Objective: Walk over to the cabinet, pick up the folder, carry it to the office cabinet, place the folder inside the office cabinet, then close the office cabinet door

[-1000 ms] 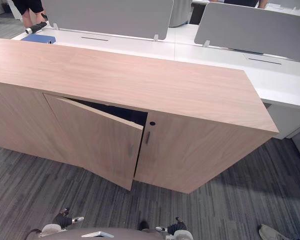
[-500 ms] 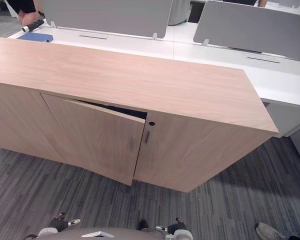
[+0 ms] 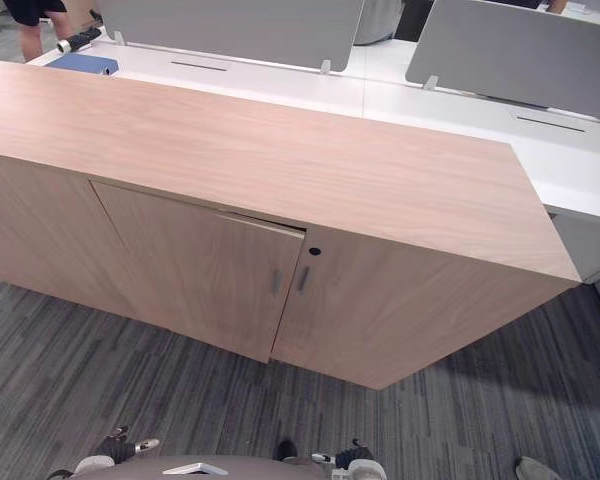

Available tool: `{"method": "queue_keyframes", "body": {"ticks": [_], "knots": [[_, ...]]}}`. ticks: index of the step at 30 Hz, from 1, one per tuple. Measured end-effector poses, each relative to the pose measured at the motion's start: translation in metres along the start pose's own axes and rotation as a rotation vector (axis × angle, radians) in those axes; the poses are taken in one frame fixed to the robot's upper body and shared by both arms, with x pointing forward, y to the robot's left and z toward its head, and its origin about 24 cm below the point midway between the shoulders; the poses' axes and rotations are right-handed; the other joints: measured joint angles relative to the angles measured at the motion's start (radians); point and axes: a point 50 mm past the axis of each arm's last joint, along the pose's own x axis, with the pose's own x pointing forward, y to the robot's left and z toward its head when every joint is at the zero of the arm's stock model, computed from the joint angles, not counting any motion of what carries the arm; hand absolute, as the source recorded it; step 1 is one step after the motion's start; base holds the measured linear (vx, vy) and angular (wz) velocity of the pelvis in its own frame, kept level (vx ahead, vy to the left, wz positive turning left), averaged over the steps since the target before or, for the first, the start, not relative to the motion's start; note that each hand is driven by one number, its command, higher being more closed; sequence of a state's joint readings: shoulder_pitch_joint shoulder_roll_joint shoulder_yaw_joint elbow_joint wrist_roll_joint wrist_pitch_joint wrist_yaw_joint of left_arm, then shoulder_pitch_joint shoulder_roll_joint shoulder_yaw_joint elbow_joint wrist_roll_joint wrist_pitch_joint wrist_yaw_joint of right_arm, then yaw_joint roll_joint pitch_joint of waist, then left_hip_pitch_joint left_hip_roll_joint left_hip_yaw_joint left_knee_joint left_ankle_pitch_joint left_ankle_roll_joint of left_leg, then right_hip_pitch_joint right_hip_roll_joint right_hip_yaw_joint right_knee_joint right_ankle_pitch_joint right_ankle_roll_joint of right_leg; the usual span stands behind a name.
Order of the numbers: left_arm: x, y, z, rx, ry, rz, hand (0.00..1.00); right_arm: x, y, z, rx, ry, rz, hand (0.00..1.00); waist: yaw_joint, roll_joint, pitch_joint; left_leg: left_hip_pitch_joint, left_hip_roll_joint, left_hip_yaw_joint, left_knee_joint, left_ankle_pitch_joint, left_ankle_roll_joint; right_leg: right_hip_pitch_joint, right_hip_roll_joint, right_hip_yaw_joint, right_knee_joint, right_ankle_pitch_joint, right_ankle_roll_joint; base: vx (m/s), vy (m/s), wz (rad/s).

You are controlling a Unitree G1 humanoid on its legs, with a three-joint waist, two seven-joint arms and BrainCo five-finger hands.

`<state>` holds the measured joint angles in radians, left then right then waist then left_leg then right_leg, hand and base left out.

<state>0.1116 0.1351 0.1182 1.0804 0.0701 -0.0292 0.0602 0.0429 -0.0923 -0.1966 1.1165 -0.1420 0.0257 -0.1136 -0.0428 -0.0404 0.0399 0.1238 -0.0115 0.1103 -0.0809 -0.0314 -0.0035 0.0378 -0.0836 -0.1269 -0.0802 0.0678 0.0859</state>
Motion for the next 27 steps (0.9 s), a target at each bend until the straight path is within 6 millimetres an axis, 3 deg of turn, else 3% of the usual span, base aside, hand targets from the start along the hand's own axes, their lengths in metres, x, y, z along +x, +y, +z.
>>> {"method": "queue_keyframes", "body": {"ticks": [10, 27], "knots": [[-0.0001, -0.0041, 0.0005, -0.013, 0.000, -0.009, 0.00, 0.0013, -0.0015, 0.0066, 0.001, -0.015, -0.004, 0.00, 0.000, 0.014, 0.012, -0.001, -0.001, -0.005, -0.002, 0.003, 0.003, 0.001, 0.000, -0.014, 0.000, 0.002, -0.002, -0.05, -0.026, 0.01], [0.0000, -0.0037, 0.0006, -0.010, -0.001, -0.008, 0.00, 0.0016, -0.0031, 0.0072, 0.015, -0.015, -0.007, 0.00, 0.000, 0.012, 0.013, 0.000, 0.000, -0.005, -0.004, 0.005, 0.002, 0.002, 0.000, -0.019, 0.000, 0.001, -0.003, -0.04, -0.022, 0.00]]}}
